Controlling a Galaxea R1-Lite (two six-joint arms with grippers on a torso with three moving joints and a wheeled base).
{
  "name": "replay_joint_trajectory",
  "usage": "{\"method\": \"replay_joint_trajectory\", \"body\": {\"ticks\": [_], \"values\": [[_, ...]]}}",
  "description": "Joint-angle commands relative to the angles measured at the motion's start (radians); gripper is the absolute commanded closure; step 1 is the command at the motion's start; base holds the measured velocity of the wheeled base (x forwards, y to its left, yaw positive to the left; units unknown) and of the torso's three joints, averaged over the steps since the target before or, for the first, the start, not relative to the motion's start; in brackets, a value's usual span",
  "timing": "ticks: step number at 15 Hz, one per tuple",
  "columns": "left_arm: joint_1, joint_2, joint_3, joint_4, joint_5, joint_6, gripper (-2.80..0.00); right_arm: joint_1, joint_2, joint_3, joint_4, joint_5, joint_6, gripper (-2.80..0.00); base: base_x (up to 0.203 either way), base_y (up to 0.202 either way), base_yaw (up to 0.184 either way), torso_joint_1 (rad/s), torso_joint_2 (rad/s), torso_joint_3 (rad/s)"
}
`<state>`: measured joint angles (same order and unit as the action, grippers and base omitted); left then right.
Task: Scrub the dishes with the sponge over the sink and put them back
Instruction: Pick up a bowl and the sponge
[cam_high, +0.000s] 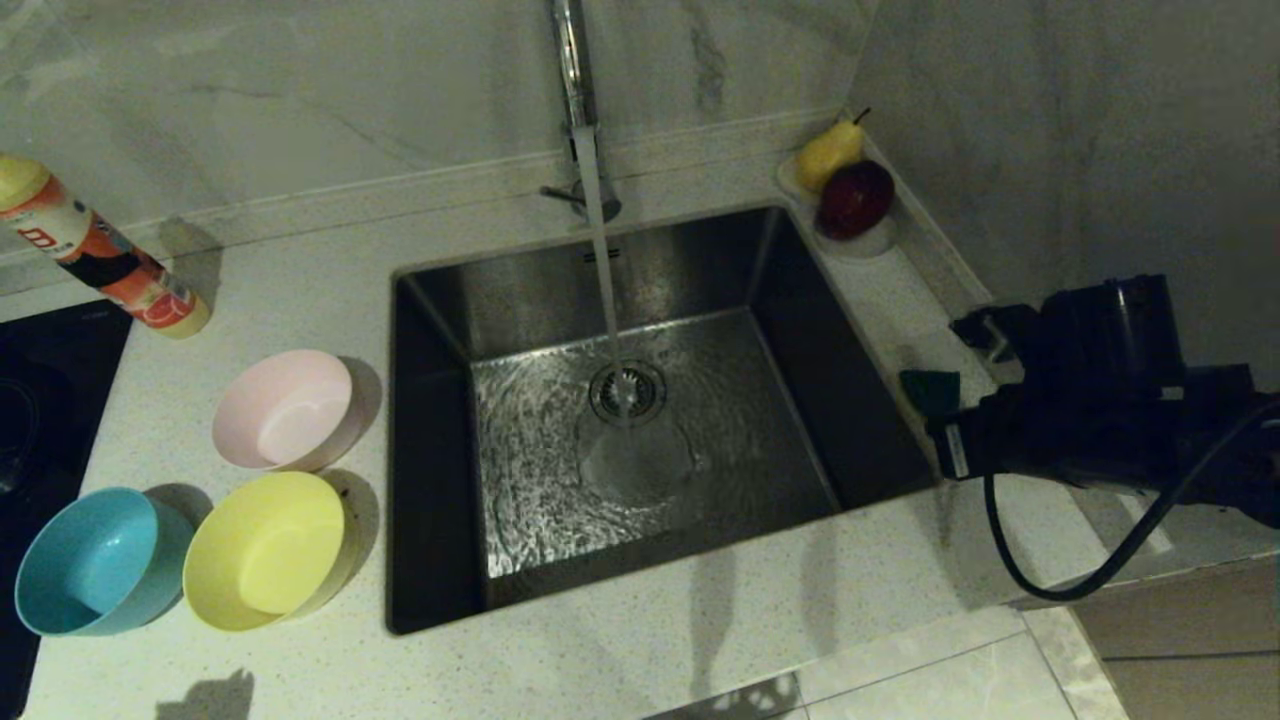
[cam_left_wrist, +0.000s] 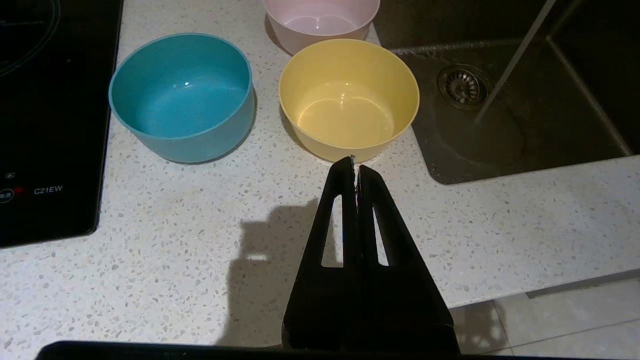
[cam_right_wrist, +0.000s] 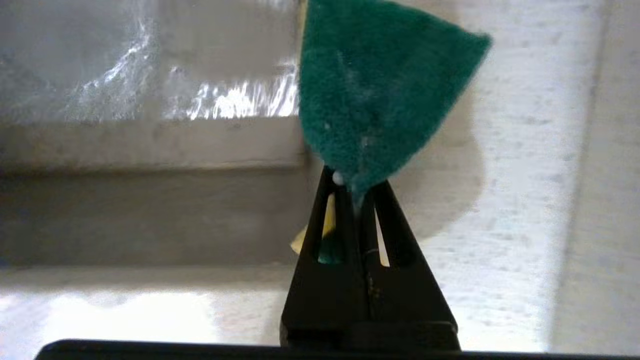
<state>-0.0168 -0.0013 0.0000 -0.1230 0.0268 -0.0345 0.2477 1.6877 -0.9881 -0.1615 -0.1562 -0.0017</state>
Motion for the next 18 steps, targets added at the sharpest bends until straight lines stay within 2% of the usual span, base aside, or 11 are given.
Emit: {"method": "replay_joint_trajectory", "body": {"ticks": [1,5,12,14,18], "values": [[0.000,0.001,0.040,-0.001,0.001,-0.001,0.00,-0.002,0.004,-0.001,0.000,-0.007,-0.001,0.00,0.000,0.000,0.000,0.000,0.00,0.000],[0.000,0.000,0.040,-0.001,0.001,-0.001,0.00,0.009,-0.043,-0.009,0.008,-0.019,-0.004,0.00,0.000,0.000,0.000,0.000,0.00,0.000],[0.000,0.000,0.040,-0.001,0.001,-0.001,0.00,0.053,-0.195,-0.083,0.150,-0.006,-0.006,0.00,0.000,0.000,0.000,0.000,0.00,0.000],[0.000,0.000,0.040,-0.001,0.001,-0.001,0.00,0.072,-0.234,-0.091,0.195,0.018,-0.006,0.00,0.000,0.000,0.000,0.000,0.00,0.000],[0.000,0.001,0.040,-0.001,0.001,-0.001,0.00,0.114,-0.316,-0.119,0.323,0.133,-0.004,0.00,0.000,0.000,0.000,0.000,0.00,0.000]]}}
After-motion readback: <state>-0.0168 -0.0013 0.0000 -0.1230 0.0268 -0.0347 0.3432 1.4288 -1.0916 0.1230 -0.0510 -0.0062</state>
